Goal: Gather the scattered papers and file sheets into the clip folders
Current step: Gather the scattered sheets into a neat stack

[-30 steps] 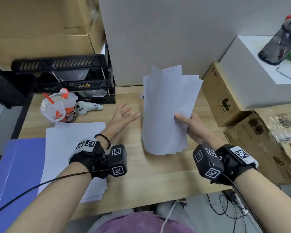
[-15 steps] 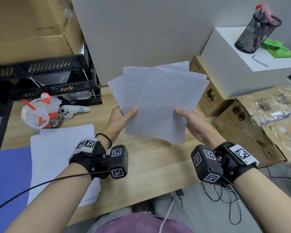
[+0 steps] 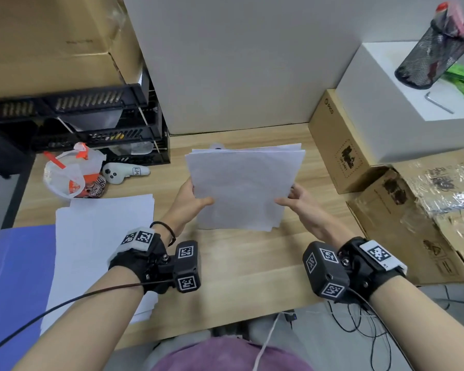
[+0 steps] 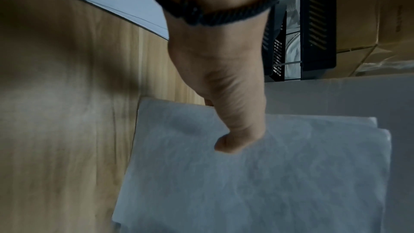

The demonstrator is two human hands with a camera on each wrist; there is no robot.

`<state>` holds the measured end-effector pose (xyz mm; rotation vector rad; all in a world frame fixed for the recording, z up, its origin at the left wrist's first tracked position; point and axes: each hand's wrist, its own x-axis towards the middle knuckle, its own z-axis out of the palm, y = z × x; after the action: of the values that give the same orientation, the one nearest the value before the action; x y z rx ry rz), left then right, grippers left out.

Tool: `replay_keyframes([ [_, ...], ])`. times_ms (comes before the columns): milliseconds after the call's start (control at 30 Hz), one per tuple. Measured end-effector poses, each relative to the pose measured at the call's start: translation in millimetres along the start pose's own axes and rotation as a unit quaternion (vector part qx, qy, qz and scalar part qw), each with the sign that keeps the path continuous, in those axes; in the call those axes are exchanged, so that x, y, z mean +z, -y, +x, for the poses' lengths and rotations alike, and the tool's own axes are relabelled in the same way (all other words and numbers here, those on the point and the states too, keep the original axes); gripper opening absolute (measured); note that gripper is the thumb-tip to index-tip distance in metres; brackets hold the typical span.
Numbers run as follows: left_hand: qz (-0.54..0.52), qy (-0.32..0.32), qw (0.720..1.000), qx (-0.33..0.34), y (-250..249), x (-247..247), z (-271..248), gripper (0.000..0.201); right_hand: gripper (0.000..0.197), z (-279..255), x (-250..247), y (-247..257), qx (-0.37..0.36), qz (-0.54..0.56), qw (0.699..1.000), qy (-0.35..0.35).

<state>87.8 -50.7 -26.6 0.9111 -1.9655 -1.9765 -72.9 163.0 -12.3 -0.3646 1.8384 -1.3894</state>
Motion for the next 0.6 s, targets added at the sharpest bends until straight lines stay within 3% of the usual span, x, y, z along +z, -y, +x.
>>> replay_keyframes([
  [200, -0.013, -0.047, 0.999, 0.018, -23.5, 17.1, 12.8, 0.026, 0.041, 23.5, 0.2, 16.2, -0.007, -0.007, 1.000, 0.000],
  [333, -0.034, -0.086, 0.995, 0.042, -31.9, 13.6, 18.0, 0.028, 0.035, 41.8, -1.6, 28.0, -0.020, 0.013, 1.000, -0.018],
  [467, -0.016, -0.084, 0.996, -0.014, 3.7, 9.8, 7.8, 0.049, 0.040, 49.6, 1.4, -0.1, 0.034, -0.030, 0.998, 0.039],
  [600, 0.022, -0.099, 0.993, -0.064, 32.6, 2.4, -3.1, 0.040, 0.040, 53.8, 11.8, -14.6, 0.063, -0.056, 0.996, 0.042],
])
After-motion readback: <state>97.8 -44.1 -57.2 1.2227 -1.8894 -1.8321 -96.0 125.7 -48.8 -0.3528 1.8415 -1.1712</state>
